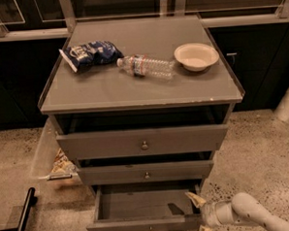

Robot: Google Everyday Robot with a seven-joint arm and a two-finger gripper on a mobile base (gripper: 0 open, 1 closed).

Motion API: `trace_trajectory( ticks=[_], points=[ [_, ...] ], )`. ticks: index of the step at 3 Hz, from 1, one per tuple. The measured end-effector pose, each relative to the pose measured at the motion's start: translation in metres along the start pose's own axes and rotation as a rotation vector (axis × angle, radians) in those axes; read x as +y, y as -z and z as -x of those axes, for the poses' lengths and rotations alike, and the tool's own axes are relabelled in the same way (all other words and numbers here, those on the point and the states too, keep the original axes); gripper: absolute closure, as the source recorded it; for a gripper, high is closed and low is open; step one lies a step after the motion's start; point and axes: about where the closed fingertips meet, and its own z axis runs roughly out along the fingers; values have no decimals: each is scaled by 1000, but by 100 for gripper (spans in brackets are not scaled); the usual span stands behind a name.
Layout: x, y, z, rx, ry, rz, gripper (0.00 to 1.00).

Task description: Open bottom drawer

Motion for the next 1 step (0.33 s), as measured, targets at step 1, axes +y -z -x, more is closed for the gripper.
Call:
trace_trajectory(
  ticks=[1],
  points=[
    [-6,22,21,18,50,-26,0]
  ],
)
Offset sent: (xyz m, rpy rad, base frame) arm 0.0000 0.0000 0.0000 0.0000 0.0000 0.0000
